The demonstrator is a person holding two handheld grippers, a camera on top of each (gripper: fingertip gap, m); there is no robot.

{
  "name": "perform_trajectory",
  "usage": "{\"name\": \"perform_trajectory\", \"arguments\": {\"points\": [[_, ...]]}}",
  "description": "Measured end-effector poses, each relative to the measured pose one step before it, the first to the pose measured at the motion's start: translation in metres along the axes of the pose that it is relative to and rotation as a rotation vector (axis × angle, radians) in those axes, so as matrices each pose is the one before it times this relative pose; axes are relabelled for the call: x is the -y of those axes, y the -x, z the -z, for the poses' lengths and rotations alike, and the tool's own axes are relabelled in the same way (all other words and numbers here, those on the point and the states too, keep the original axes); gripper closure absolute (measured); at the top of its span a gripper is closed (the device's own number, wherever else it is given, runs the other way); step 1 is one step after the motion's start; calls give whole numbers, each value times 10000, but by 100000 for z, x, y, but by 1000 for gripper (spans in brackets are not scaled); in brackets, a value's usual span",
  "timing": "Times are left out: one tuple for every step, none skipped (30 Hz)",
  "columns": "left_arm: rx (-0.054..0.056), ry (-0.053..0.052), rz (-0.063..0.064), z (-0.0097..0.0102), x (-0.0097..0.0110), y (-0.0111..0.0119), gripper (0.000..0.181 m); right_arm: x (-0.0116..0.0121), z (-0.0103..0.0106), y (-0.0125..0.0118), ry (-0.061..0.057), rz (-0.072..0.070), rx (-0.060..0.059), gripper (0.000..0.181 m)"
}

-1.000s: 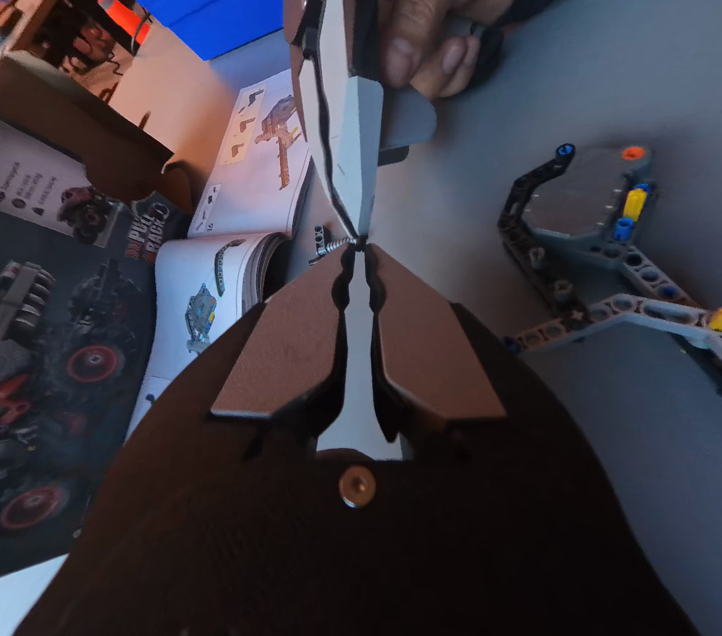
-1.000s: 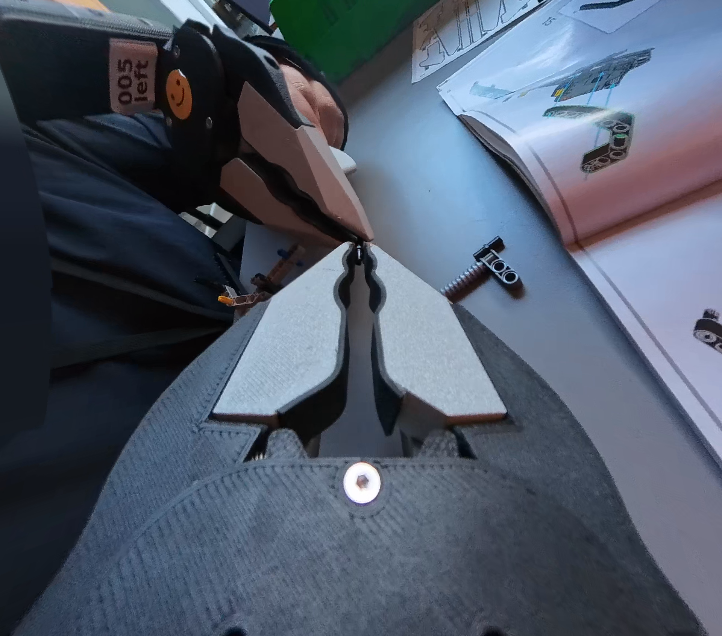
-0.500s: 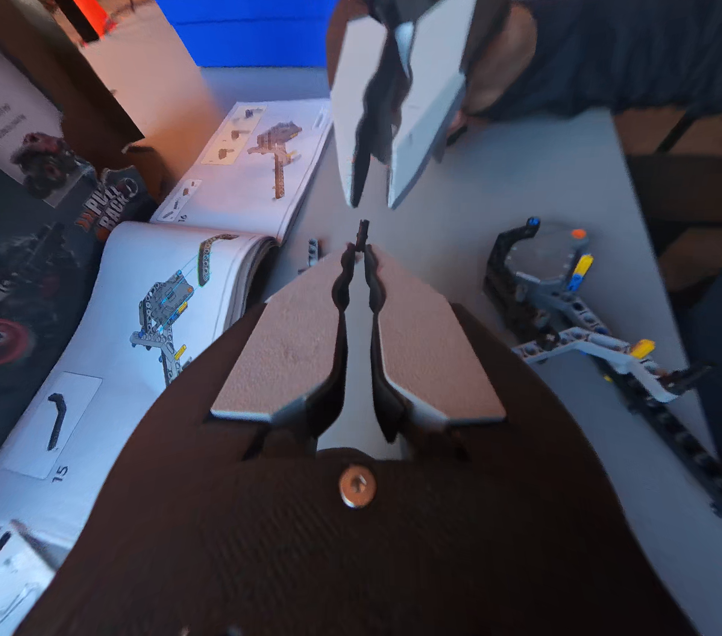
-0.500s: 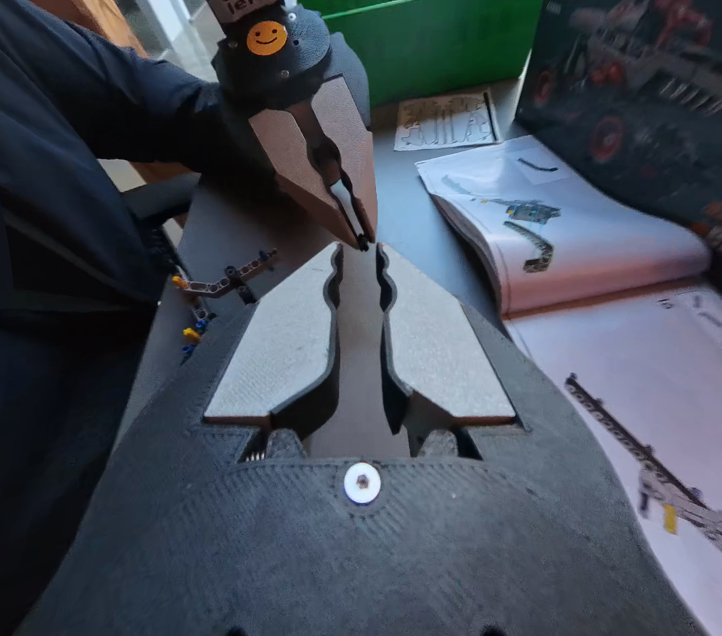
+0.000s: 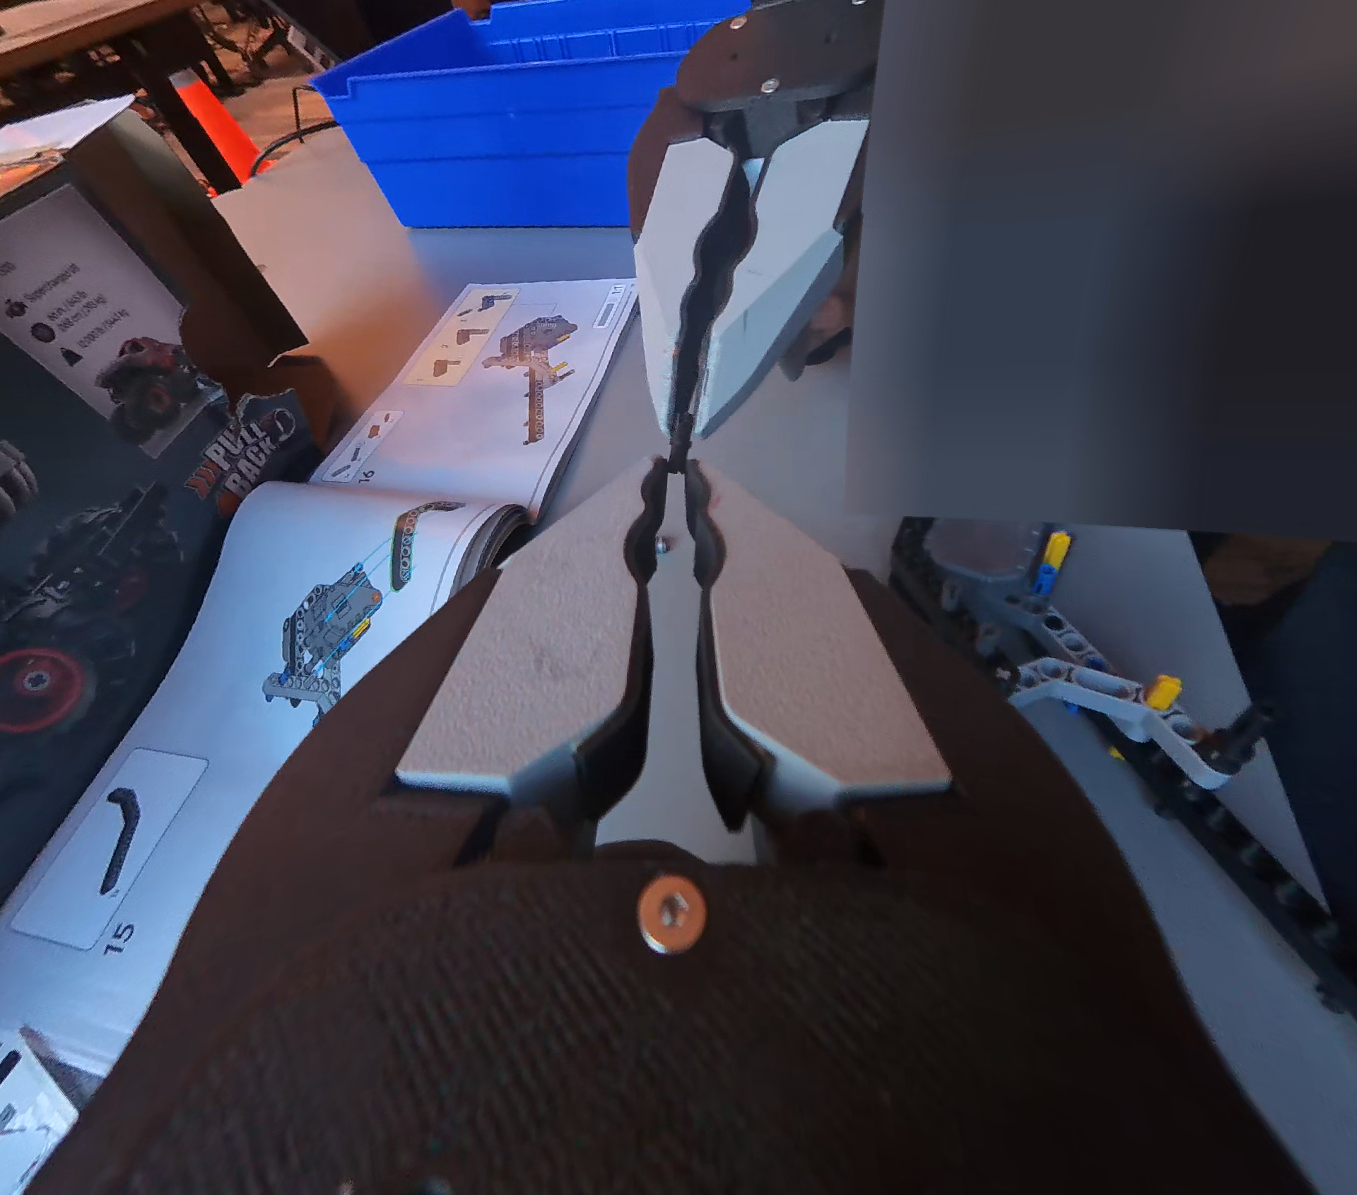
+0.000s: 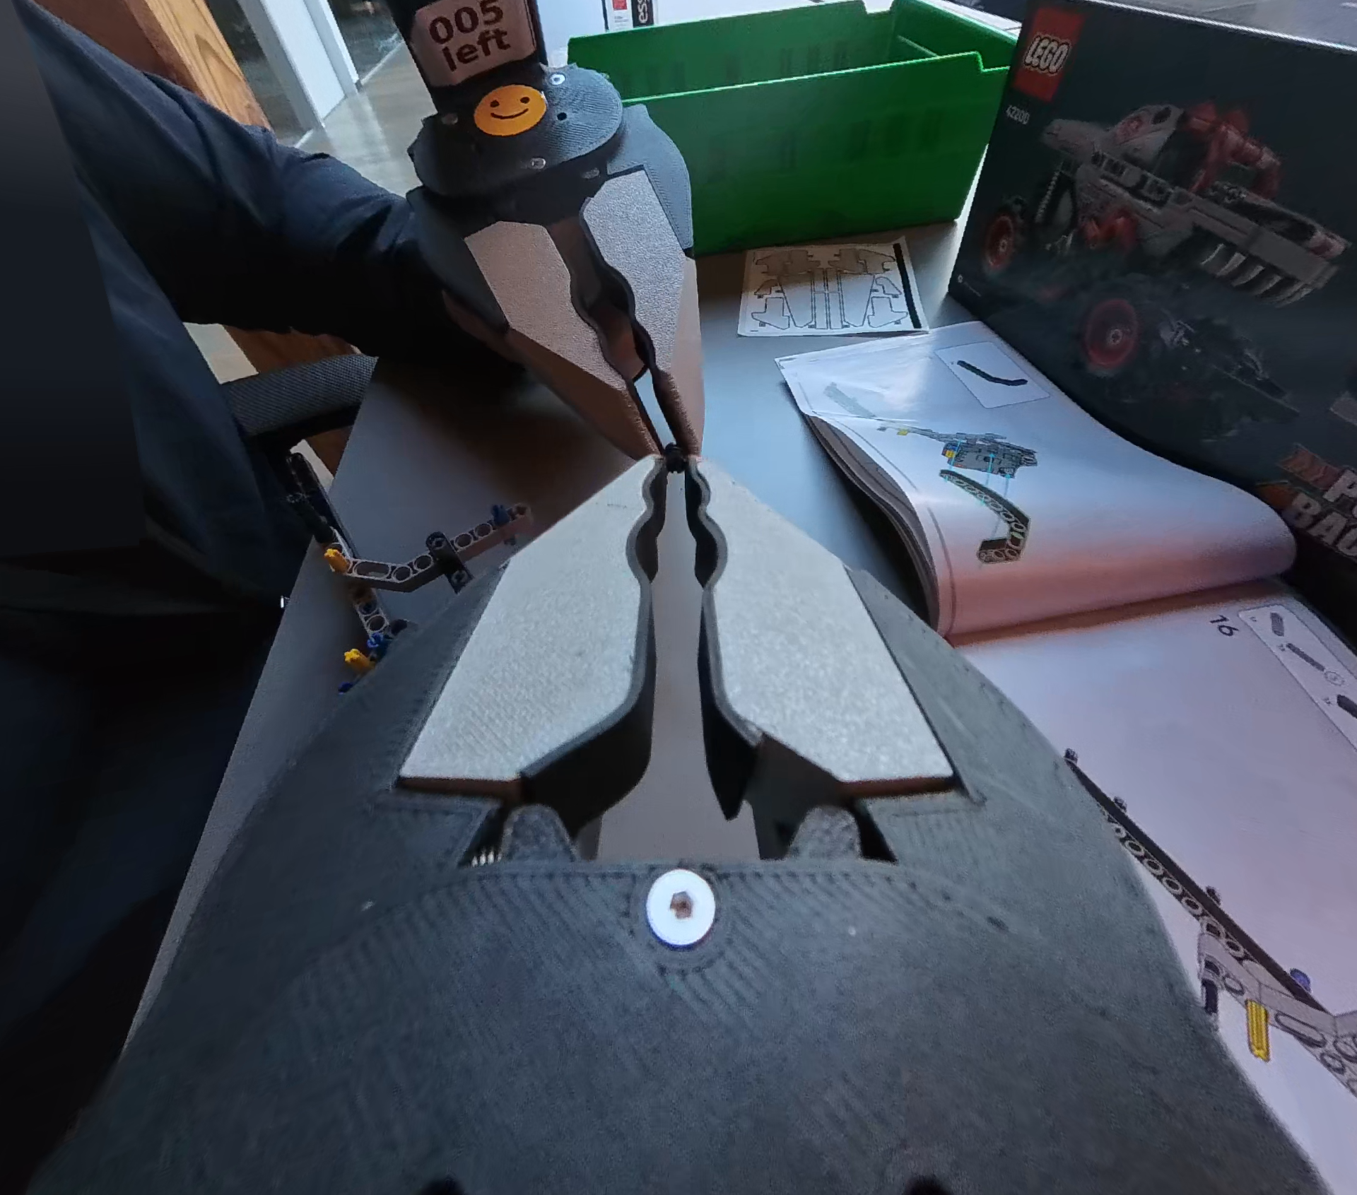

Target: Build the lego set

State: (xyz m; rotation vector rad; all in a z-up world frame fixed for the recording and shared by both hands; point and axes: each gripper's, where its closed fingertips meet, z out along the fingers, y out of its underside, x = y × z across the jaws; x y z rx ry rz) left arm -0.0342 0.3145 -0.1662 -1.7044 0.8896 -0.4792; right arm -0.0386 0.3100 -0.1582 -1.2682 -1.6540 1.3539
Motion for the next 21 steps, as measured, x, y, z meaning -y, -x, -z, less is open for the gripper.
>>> {"name": "perform_trajectory", "arguments": {"points": [[-23, -37, 55, -2, 34, 5, 178, 47, 27, -9, -33, -30, 11, 179], [-19, -14, 51, -11, 25, -11, 178, 70, 7, 7, -51, -78, 31, 179], [14, -2, 8, -22, 10, 9, 178, 38, -6, 0, -38, -80, 31, 179], [17, 1, -16, -24, 1, 0, 178, 30, -12, 5, -32, -51, 29, 179], [24, 1, 1, -37, 4, -1, 178, -11, -33, -17, -5, -39, 7, 179], [4, 0, 12, -31, 3, -30, 178, -9, -25, 17, -3, -14, 11, 179], [-18, 4, 14, -45, -9, -47, 178, -14, -23, 18, 6, -2, 4, 179], [4, 13, 6, -24, -27, -12, 178, -41, -6, -8, 39, 24, -23, 179], [22, 5, 13, 1, -18, 35, 178, -109, 23, -57, 94, 63, -67, 179], [-1, -20, 34, -2, 29, 25, 178, -42, 45, -12, 69, 135, -69, 179], [-51, -24, 74, -21, 29, -59, 178, 11, 43, 32, 32, 172, -63, 179], [-44, -3, 119, -52, -2, -15, 178, -96, 42, -46, 111, 154, -89, 179], [-55, 73, 127, -95, -142, 8, 178, -265, 21, -87, 199, 86, -49, 179], [-65, 172, 124, -113, -313, 49, 178, -350, 61, -236, 237, -36, -79, 179], [58, 228, 67, -104, -460, 279, 181, -262, 225, -730, 139, -74, -357, 179], [120, 118, 8, -117, -433, 408, 181, -267, 343, -877, 119, -77, -380, 179], [158, 167, 50, -209, -574, 507, 181, -332, 394, -903, 139, -159, -333, 179], [138, 341, 83, -345, -785, 551, 181, -374, 363, -862, 137, -175, -296, 179], [80, 562, 134, -367, -714, 511, 180, -545, 233, -557, 230, -171, -106, 179], [198, 466, -54, -364, -459, 619, 177, -682, 98, -315, 337, -216, 28, 180], [272, 318, -154, -319, -286, 619, 177, -593, 38, -335, 265, -158, -54, 180]]}}
